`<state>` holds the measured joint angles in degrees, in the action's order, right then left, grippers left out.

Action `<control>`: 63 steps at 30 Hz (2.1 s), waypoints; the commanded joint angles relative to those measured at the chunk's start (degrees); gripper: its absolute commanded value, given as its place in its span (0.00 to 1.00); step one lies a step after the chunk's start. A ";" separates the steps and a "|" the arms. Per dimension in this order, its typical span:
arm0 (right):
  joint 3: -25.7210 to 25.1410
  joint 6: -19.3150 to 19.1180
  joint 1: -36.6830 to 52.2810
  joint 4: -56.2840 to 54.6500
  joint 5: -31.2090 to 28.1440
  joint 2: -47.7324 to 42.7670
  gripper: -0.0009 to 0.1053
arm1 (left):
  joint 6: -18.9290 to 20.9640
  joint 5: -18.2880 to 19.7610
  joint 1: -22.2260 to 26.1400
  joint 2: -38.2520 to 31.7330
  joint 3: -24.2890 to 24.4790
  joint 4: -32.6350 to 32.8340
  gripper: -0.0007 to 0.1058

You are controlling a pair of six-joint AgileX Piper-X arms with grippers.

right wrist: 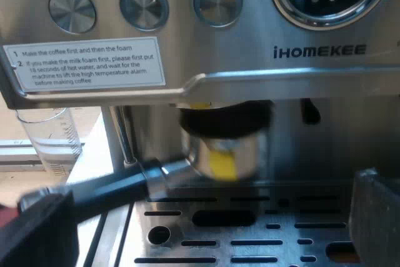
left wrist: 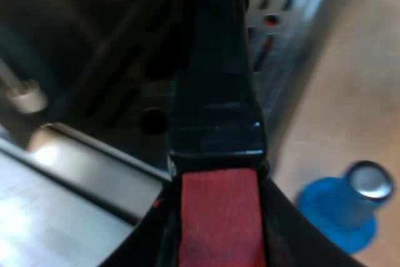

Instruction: Put the handle in the coffee machine

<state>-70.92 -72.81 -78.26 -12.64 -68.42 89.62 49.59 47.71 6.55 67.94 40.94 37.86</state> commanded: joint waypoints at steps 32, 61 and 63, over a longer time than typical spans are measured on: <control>-0.04 -0.72 -0.10 0.42 -0.36 -0.12 0.83 | -3.18 3.18 -0.09 -0.28 4.27 4.70 0.01; -0.04 -0.72 -0.10 0.42 -0.36 -0.12 0.83 | -3.97 1.93 0.32 -0.28 4.27 0.86 0.01; -0.04 -0.72 -0.10 0.42 -0.36 -0.12 0.83 | -3.97 1.93 0.32 -0.28 4.27 0.68 0.01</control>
<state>-70.92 -72.81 -78.26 -12.64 -68.43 89.62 45.04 47.17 6.77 67.94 44.33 40.24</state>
